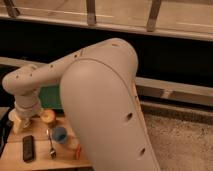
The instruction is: Wipe tray with eraser
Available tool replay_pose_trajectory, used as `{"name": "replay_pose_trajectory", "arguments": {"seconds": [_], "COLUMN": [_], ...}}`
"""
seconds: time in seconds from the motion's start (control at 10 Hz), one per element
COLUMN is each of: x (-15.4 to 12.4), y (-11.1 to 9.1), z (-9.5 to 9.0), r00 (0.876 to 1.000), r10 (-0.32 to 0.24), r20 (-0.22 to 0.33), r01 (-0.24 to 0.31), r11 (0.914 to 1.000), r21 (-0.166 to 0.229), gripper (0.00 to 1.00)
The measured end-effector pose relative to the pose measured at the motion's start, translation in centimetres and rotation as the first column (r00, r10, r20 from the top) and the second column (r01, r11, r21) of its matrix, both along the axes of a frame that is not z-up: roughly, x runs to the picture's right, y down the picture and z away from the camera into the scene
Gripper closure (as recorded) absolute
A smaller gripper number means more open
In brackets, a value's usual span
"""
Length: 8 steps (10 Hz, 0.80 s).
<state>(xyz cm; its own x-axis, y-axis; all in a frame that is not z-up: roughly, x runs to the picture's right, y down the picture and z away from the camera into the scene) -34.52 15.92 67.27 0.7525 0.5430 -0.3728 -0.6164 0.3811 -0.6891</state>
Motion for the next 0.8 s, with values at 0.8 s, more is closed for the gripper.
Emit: {"name": "replay_pose_trajectory", "arguments": {"seconds": [0.8], "x": [-3.1], "y": [4.9], "z": [0.4], "r00": [0.994], "r10": [-0.1], "r20": [0.041], "r01": [0.103], "r11": [0.9912], "r21": [-0.083], "gripper": [0.2]}}
